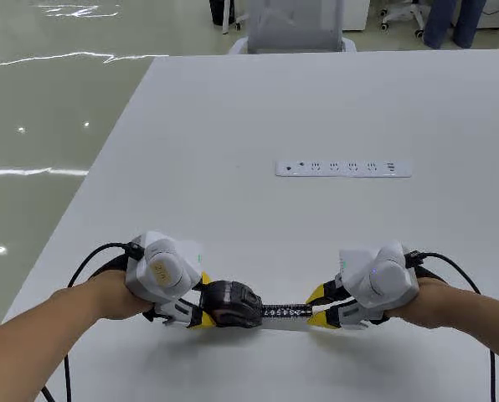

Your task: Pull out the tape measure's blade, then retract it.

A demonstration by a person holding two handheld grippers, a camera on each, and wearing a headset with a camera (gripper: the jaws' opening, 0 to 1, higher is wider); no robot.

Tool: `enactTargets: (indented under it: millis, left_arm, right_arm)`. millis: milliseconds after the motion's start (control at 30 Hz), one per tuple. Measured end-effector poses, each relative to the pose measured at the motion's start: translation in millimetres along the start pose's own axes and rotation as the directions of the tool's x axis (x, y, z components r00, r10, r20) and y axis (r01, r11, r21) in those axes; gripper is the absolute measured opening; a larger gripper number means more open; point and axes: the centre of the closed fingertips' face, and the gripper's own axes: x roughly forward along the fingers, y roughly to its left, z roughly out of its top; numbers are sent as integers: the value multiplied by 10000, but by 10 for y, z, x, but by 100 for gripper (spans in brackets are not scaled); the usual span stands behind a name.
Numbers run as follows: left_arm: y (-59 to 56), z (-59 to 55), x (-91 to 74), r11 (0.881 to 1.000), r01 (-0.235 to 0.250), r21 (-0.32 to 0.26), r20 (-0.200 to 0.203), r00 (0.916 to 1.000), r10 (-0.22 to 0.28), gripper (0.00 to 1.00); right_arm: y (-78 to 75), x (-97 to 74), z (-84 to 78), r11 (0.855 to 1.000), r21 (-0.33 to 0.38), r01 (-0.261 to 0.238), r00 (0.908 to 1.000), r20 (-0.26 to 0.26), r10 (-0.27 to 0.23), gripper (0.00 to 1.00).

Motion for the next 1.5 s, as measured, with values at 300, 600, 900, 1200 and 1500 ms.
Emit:
enactTargets:
  millis: [300,600,900,1200,1500]
  left_arm:
    - [-7,6,0,10000,19,-3,-14,10000,-19,26]
    - [-12,11,-1,10000,-4,18,-26,10000,4,26]
    - [-12,17,-1,10000,20,25,-17,10000,-20,26]
    - [0,11,-3,10000,14,9,-13,10000,-14,26]
    - [13,2,-3,10000,10,10,-14,10000,-10,26]
  right_arm:
    - [8,-42,-40,10000,26,-8,10000,-48,8,11]
    - [12,-75,-59,10000,36,-20,10000,-65,20,11]
    - [14,-96,-83,10000,47,-52,9999,-87,53,11]
    - [0,-116,-86,10000,-66,-16,10000,-96,16,11]
    - [-12,-132,-112,10000,-79,-24,9999,-133,23,11]
